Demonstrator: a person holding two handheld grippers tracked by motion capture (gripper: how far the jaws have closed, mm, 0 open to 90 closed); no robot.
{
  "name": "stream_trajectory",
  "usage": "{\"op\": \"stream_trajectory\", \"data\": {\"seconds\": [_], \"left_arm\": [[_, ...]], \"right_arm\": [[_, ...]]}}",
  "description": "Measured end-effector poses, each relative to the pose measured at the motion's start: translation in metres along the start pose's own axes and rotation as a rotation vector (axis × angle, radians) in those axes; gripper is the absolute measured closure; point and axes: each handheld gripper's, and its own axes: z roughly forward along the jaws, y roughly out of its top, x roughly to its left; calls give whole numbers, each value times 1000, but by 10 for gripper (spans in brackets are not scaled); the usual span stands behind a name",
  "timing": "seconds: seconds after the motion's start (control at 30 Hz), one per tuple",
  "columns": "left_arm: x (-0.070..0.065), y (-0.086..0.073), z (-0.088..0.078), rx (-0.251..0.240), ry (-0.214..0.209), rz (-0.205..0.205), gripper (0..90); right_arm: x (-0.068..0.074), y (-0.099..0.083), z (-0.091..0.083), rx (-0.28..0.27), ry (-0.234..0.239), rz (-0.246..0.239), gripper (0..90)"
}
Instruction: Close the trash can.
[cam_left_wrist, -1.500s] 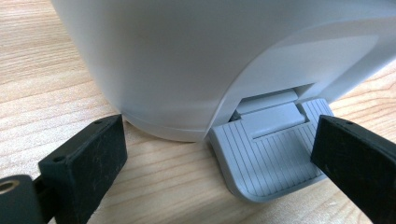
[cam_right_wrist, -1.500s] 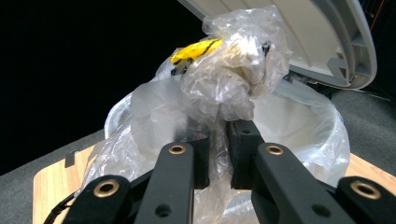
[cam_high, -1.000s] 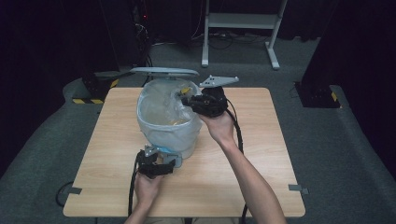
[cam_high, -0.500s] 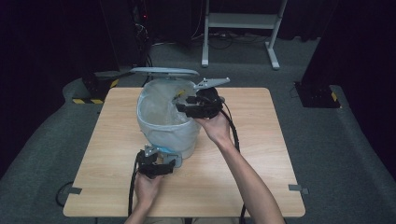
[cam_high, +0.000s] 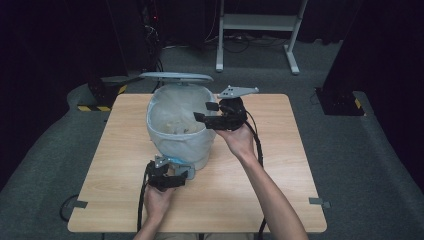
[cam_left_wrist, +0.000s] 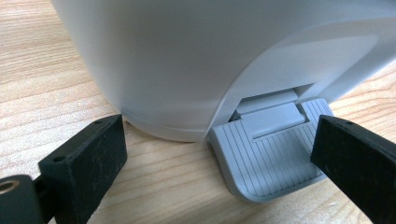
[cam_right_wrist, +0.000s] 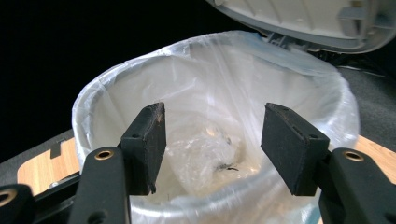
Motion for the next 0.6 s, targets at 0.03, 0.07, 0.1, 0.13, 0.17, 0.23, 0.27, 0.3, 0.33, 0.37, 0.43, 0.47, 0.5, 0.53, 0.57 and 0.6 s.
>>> {"op": "stream_trajectory", "data": {"seconds": [0.03,0.07,0.1,0.13,0.17,0.23,0.27,0.3,0.33,0.37,0.43,0.47,0.5,0.53,0.57,0.6], "left_arm": [[1,0,0,7,1,8,37],[0,0,0,0,0,-1,37],[0,0,0,-1,-1,-1,37],[0,0,0,-1,-1,-1,38],[0,0,0,0,-2,-2,37],[0,0,0,-1,-2,-2,37],[0,0,0,-1,-2,-2,38],[0,0,0,-1,-2,-3,37],[0,0,0,-1,-2,-3,37],[0,0,0,-2,-3,-2,38],[0,0,0,-1,-3,-3,37],[0,0,0,-1,-3,-3,38],[0,0,0,-2,-4,-3,37],[0,0,0,-2,-5,-4,37],[0,0,0,-3,-6,-5,37],[0,0,0,-4,-6,-7,38]], "right_arm": [[-1,-1,-3,-9,-1,5,403],[-1,-2,-5,-19,-2,12,403],[-2,-3,-8,-25,-1,16,403],[-2,-4,-10,-34,-4,17,405],[-3,-5,-13,-40,-6,21,405],[-3,-8,-19,-54,-9,23,407],[-4,-10,-21,-59,-11,25,407],[-4,-13,-24,-63,-12,29,408],[-4,-15,-27,-66,-15,31,408],[-4,-18,-30,-66,-18,31,409],[-5,-25,-36,-69,-24,32,409],[-5,-29,-38,-71,-27,35,409],[-5,-33,-41,-73,-28,37,410],[-5,-38,-44,-75,-31,42,410],[-5,-43,-46,-74,-35,46,411],[-5,-49,-48,-74,-41,46,413]]}}
